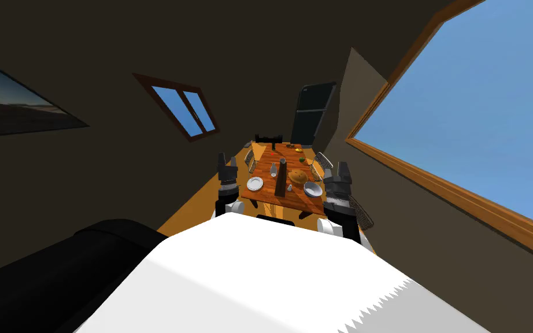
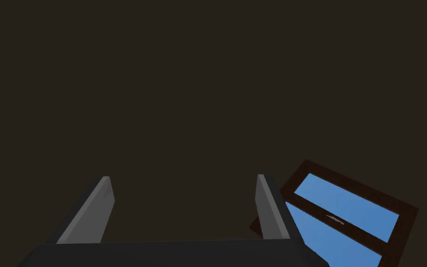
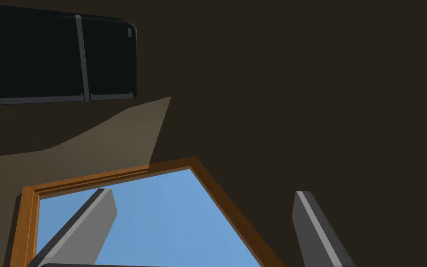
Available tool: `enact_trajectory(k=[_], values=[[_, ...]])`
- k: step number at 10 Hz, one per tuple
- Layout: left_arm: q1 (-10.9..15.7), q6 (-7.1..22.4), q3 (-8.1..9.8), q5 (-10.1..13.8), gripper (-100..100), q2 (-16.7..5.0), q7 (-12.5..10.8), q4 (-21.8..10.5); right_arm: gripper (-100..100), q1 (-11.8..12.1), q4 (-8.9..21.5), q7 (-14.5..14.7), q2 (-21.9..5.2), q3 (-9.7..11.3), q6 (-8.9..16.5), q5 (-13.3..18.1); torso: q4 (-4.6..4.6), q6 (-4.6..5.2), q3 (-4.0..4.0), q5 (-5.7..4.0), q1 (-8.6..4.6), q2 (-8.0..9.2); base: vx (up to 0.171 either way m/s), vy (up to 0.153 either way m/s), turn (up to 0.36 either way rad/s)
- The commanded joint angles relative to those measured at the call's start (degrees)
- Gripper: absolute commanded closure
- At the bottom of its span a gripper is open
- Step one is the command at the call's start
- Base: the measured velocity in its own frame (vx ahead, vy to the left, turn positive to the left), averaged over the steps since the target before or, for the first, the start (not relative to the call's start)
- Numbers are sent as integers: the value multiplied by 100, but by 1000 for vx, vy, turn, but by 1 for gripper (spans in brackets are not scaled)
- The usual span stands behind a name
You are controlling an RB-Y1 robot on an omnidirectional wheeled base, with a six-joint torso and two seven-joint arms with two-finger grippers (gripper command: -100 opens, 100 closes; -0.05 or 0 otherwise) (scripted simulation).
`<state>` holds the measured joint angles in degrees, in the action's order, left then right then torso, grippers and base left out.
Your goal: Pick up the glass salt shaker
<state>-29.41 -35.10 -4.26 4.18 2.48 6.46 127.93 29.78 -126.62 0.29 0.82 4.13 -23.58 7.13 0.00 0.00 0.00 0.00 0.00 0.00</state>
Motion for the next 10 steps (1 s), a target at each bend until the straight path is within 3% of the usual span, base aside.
enact_trajectory(k=[1, 4, 9, 10], values=[[0, 0, 0, 0, 0, 0, 0, 0, -100, 6, 70, -14, -183, 13, 55, 43, 0, 0, 0, 0, 0, 0, -45, -10, -300], [1, 0, 1, 0, 0, 0, 0, 0, -100, 32, 373, -46, -558, 87, 271, 234, 10, 4, 27, -5, -18, 49, -133, -44, -439], [1, 0, 1, 0, 0, -1, 0, 0, -100, 56, 719, -57, -754, 187, 490, 446, 9, 2, 24, -5, -20, 41, -91, -59, -432], [1, 0, 1, 0, 0, -1, 0, 0, -100, 70, 938, -54, -837, 255, 619, 578, 9, 2, 24, -4, -13, 40, -108, -76, -436]])
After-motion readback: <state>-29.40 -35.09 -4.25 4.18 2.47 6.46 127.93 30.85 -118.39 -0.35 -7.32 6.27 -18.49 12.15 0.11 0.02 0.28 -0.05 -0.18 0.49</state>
